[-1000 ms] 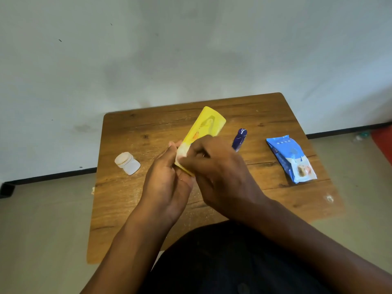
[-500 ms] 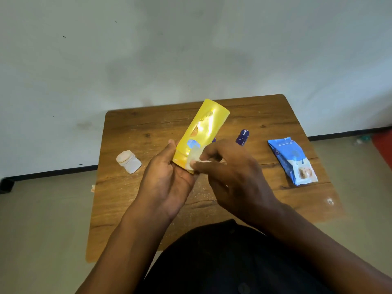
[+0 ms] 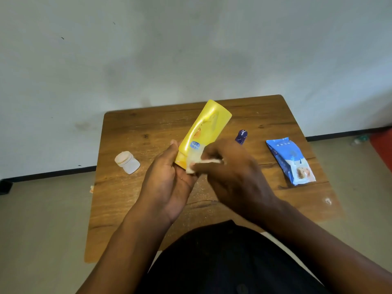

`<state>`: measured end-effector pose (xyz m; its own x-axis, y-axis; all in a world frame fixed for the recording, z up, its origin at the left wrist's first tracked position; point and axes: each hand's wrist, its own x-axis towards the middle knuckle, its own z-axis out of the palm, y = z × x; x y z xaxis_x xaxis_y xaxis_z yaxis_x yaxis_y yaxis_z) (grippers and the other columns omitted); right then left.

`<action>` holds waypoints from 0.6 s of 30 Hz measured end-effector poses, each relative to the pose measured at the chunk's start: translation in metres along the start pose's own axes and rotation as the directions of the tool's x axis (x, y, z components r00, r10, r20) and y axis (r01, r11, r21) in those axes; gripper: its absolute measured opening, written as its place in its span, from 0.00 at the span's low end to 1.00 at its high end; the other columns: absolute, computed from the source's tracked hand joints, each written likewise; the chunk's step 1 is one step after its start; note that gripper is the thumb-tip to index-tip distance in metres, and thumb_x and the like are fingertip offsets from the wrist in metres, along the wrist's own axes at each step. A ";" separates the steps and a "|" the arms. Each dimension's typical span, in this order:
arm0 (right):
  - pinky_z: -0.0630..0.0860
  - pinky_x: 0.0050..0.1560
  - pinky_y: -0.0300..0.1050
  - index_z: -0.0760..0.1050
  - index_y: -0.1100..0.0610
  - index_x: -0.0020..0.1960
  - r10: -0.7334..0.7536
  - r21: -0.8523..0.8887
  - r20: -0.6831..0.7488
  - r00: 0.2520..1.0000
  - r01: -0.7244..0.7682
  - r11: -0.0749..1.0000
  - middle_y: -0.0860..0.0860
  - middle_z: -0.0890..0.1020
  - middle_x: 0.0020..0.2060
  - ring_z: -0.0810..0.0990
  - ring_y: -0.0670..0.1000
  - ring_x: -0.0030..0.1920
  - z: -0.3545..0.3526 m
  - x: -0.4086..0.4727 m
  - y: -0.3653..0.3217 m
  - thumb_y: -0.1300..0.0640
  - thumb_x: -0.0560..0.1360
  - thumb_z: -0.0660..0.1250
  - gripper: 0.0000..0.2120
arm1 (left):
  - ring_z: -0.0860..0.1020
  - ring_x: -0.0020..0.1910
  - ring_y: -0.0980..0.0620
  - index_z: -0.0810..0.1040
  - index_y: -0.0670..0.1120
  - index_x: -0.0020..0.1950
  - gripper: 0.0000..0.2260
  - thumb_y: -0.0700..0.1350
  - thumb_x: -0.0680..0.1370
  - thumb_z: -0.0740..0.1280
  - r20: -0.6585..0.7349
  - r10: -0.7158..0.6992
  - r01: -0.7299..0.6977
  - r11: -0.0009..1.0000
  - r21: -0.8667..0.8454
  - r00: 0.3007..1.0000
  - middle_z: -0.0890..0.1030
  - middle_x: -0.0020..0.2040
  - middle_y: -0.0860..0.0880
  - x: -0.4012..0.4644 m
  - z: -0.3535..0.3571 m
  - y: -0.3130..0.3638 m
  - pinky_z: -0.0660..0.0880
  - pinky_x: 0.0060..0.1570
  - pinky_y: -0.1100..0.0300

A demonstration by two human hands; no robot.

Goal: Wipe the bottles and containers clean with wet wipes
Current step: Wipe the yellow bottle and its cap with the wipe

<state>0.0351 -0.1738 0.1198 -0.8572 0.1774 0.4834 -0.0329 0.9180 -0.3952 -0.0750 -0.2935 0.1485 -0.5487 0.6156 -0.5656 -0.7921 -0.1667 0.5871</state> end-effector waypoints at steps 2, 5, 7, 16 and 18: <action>0.73 0.46 0.40 0.87 0.57 0.56 0.108 -0.007 -0.086 0.990 -0.109 0.994 0.56 0.82 0.50 0.78 0.51 0.50 -0.004 0.009 0.013 0.66 0.76 0.71 0.12 | 0.86 0.51 0.44 0.78 0.36 0.64 0.22 0.51 0.89 0.53 -0.016 0.036 -0.035 0.999 0.034 0.999 0.86 0.58 0.36 0.000 0.002 -0.002 0.77 0.55 0.52; 0.68 0.45 0.32 0.87 0.57 0.58 0.321 0.044 -0.186 0.929 -0.318 0.947 0.53 0.82 0.50 0.78 0.48 0.49 -0.012 0.026 0.031 0.70 0.75 0.71 0.15 | 0.84 0.59 0.39 0.77 0.37 0.66 0.21 0.51 0.89 0.53 -0.020 0.028 -0.027 0.998 0.055 0.999 0.85 0.60 0.34 -0.001 0.005 -0.003 0.75 0.55 0.52; 0.71 0.44 0.33 0.87 0.57 0.58 0.350 0.072 -0.181 0.919 -0.342 0.937 0.52 0.82 0.50 0.78 0.48 0.49 -0.011 0.028 0.029 0.70 0.75 0.72 0.15 | 0.84 0.59 0.39 0.76 0.36 0.68 0.22 0.51 0.88 0.53 -0.013 0.007 -0.007 1.000 0.031 1.000 0.84 0.61 0.35 -0.001 0.007 -0.003 0.75 0.55 0.53; 0.75 0.43 0.47 0.87 0.57 0.56 -0.001 0.083 0.016 1.000 0.000 0.997 0.56 0.81 0.49 0.78 0.53 0.48 -0.002 0.013 -0.012 0.62 0.79 0.67 0.11 | 0.82 0.66 0.41 0.73 0.33 0.72 0.25 0.52 0.88 0.54 0.046 -0.052 0.057 0.993 -0.107 0.998 0.83 0.65 0.35 -0.003 0.002 0.002 0.76 0.70 0.48; 0.76 0.42 0.48 0.87 0.58 0.56 0.065 0.053 -0.044 0.997 -0.063 0.997 0.56 0.82 0.48 0.79 0.54 0.48 -0.004 0.021 -0.007 0.63 0.78 0.71 0.10 | 0.79 0.70 0.41 0.72 0.34 0.74 0.24 0.51 0.89 0.52 0.066 -0.027 0.033 0.994 -0.102 0.997 0.81 0.67 0.36 -0.003 0.002 0.001 0.70 0.75 0.46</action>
<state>0.0191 -0.1753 0.1363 -0.8340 0.2526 0.4906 -0.0058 0.8850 -0.4656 -0.0732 -0.2934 0.1517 -0.5088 0.6690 -0.5417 -0.8330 -0.2238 0.5060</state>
